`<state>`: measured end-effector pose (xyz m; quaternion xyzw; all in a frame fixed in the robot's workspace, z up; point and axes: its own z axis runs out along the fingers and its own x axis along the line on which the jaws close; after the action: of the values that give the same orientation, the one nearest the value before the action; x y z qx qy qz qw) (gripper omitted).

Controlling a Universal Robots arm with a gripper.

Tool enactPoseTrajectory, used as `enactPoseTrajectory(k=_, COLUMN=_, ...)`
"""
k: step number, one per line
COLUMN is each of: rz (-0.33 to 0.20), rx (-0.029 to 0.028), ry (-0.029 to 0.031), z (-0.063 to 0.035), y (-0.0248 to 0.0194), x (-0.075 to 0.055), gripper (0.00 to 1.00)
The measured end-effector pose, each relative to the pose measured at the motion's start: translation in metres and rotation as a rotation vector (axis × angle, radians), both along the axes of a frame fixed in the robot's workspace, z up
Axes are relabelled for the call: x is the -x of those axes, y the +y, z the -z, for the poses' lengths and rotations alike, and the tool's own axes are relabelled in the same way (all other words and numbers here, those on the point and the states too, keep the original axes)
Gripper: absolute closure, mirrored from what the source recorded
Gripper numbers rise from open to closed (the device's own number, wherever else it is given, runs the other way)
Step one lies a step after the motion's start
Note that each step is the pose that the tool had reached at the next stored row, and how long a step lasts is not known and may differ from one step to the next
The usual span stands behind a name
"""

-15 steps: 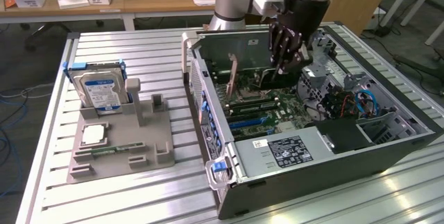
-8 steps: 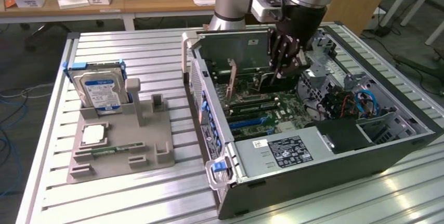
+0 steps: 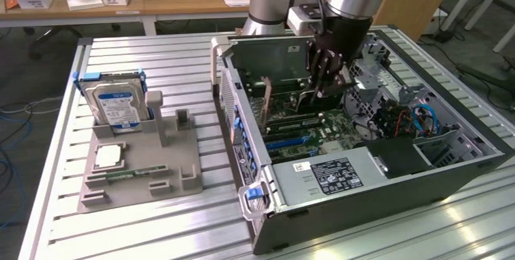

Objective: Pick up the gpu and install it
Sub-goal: 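Insert the gpu into the slot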

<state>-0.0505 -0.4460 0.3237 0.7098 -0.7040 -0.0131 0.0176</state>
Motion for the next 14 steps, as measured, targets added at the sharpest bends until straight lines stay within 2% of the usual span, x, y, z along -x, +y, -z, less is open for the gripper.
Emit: enactPoseTrajectory(k=14, rz=-0.002, rx=0.0001, ry=0.0000, z=0.0249, y=-0.0005, x=0.002, gripper=0.73)
